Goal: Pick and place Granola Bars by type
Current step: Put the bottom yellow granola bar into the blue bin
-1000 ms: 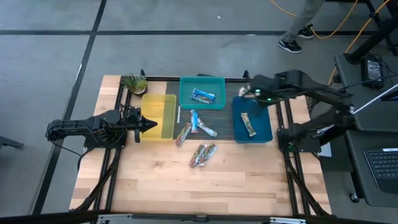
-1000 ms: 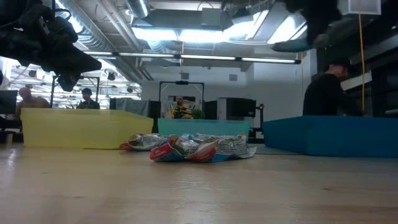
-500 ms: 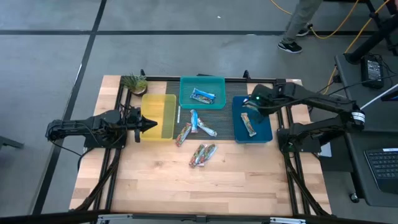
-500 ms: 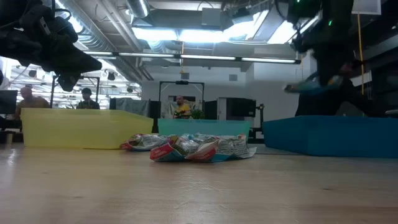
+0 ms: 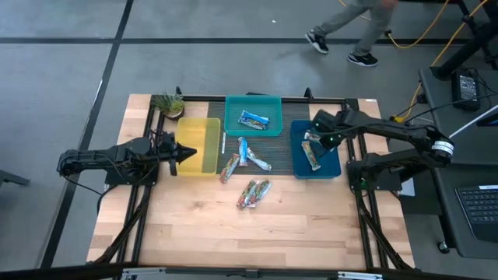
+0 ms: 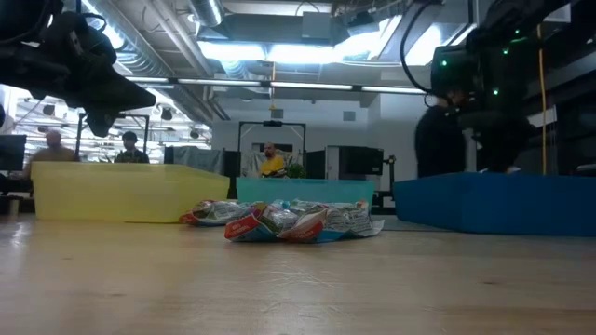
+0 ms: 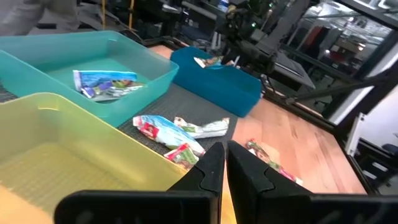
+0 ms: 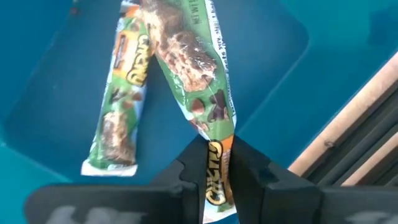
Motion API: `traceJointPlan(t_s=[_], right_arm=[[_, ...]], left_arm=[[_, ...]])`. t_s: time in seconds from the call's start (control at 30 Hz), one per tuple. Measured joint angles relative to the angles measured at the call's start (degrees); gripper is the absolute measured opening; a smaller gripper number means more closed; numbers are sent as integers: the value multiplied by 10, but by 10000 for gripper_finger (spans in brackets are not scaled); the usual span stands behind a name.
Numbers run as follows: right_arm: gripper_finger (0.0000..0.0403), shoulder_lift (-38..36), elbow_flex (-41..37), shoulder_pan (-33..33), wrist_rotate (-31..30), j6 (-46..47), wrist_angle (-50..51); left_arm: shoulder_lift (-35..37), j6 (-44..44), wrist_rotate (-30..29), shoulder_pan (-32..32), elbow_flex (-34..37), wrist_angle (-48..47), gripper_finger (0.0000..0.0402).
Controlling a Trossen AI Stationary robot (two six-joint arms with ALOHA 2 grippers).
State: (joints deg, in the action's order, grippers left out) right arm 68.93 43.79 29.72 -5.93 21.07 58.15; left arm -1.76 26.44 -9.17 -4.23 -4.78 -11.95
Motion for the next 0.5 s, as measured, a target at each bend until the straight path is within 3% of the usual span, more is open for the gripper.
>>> traceJointPlan(t_s=[0.37,0.5], right_arm=[[61,0,0,43,23,-81,-18],[84,0,0,46,44,-110,-25]], left_arm=[[0,24,-33,0,0,2,13],[0,32,-34,0,0,2,13]])
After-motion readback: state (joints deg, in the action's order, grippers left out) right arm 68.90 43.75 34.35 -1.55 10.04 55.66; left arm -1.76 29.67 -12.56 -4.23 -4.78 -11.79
